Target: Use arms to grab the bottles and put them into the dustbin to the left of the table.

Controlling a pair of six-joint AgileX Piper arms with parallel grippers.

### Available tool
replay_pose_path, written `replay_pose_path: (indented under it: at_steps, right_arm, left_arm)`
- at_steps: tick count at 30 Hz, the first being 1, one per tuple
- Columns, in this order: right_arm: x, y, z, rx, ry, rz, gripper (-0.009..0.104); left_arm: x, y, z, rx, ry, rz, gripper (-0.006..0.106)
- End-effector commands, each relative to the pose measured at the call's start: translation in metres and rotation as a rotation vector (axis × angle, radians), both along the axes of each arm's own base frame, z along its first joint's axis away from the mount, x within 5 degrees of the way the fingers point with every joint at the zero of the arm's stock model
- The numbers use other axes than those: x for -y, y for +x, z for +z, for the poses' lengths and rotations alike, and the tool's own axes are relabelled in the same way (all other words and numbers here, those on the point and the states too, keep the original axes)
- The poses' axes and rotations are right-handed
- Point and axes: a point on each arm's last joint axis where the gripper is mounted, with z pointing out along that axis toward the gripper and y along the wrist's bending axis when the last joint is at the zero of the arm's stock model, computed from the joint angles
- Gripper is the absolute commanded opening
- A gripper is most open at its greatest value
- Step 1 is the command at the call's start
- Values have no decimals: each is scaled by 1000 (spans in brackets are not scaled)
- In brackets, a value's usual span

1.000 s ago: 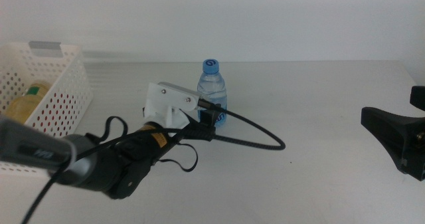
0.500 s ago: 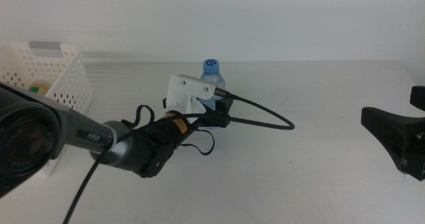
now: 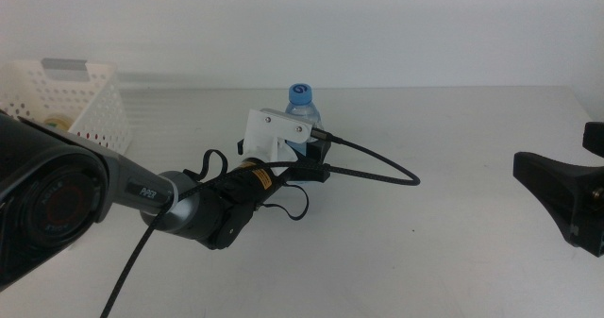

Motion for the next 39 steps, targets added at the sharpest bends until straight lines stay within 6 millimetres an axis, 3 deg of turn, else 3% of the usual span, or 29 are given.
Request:
replay_pose_path:
  at_steps: [1, 3, 4, 12, 27, 39]
  right_arm:
    - [-1, 1, 16, 94, 32, 8, 72]
    - [-1, 1, 16, 94, 32, 8, 72]
    - [-1, 1, 16, 94, 32, 8, 72]
    - [-1, 1, 16, 94, 32, 8, 72]
    - [-1, 1, 16, 94, 32, 8, 72]
    - [-1, 1, 16, 94, 32, 8, 72]
  left_arm:
    - [4, 3, 40, 131, -83, -18, 13]
    - [3, 0, 44, 112, -66, -21, -4]
    - [2, -2, 48, 105, -61, -19, -5]
    - [-22, -38, 91, 96, -70, 18, -5]
    - [-71, -109, 173, -133, 163, 57, -5]
    - [-132, -106, 239, -391, 442, 227, -5]
